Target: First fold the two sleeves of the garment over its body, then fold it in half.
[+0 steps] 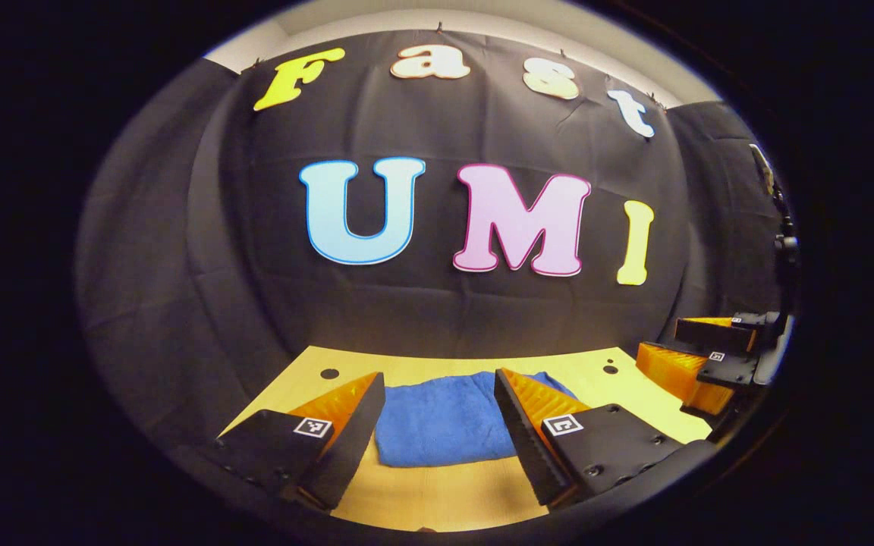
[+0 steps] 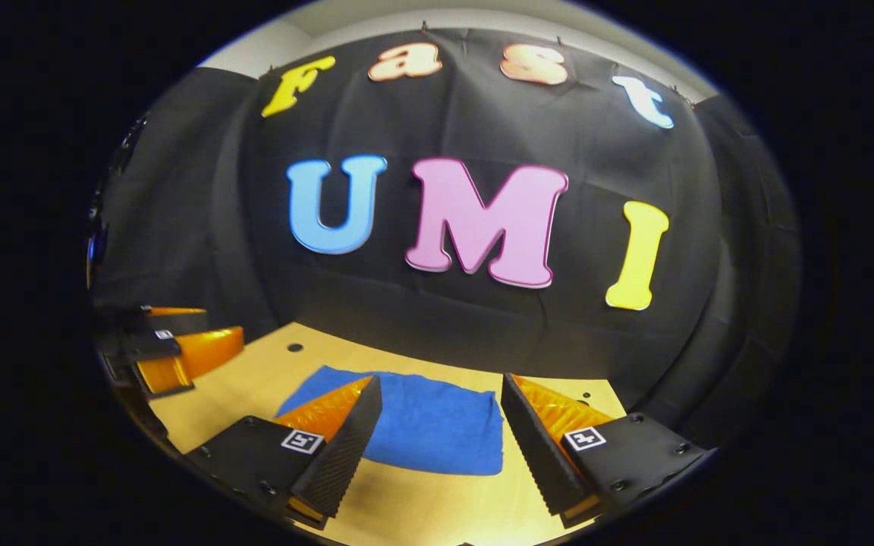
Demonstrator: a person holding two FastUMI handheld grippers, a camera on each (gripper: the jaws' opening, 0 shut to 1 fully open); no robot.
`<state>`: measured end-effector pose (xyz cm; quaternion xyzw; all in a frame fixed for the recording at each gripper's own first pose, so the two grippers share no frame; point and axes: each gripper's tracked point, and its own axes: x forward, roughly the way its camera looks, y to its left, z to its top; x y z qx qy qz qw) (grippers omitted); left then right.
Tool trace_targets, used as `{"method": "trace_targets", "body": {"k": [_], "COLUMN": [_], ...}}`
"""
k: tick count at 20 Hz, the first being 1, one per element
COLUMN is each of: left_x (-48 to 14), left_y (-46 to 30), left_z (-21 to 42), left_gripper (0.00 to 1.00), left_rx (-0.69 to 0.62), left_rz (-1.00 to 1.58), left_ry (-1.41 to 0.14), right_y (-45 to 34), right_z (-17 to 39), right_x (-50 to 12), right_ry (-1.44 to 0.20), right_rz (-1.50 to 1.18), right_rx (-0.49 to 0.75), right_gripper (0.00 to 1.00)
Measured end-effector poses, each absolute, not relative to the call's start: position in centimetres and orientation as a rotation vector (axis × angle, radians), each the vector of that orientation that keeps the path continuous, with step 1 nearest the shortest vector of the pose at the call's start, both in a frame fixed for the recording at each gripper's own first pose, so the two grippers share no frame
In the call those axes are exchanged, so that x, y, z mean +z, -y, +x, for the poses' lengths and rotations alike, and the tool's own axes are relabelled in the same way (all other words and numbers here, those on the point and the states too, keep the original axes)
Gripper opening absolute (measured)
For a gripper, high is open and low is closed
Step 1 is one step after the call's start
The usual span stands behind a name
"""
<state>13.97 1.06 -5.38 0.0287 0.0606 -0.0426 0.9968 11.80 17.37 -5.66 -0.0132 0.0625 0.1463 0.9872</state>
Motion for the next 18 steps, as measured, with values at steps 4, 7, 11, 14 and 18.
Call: {"method": "trace_targets", "body": {"k": [4, 7, 11, 14, 18], "left_x": [-2.7, -1.7, -1.1, -0.3, 1.1], "left_y": [0.4, 1.3, 1.9, 2.0, 3.9], "left_z": [5.8, 1.7, -0.8, -1.1, -1.6], "left_gripper": [0.82, 0.82, 0.82, 0.82, 0.82], "left_rx": [-0.121, -0.116, -0.095, -0.066, -0.076], "left_rz": [0.090, 0.106, 0.095, 0.108, 0.088], "left_ry": [-0.038, -0.007, -0.002, 0.005, 0.021], "right_y": [-17.3, -16.8, -16.8, -15.8, -13.3], "right_z": [3.9, 0.1, -2.5, -2.6, -1.6], "right_x": [-2.6, -1.0, 0.2, 0.5, 0.9], "right_ry": [-0.045, -0.016, 0.010, 0.014, 0.015], "right_rz": [-0.008, 0.025, 0.034, 0.036, 0.014], "right_rx": [0.296, 0.291, 0.335, 0.360, 0.337], "right_gripper": [0.95, 0.99, 0.96, 0.95, 0.95]}}
